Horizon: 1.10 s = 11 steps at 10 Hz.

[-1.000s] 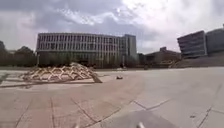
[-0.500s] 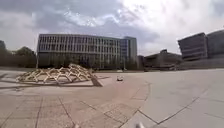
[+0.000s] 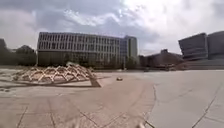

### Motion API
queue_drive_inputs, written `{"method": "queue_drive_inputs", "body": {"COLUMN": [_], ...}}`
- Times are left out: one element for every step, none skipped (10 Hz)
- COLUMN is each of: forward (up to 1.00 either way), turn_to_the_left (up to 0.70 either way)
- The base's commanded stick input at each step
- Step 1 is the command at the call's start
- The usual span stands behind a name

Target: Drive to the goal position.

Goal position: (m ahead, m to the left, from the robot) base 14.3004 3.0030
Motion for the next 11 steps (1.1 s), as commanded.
{"method": "queue_drive_inputs", "body": {"forward": [0.7,0.7,0.7,0.7,0.7,0.7,0.7,0.7,0.7,0.7,0.7], "turn_to_the_left": [0.0,0.0,0.0,0.0,0.0,0.0,0.0,0.0,0.0,0.0,0.0]}}
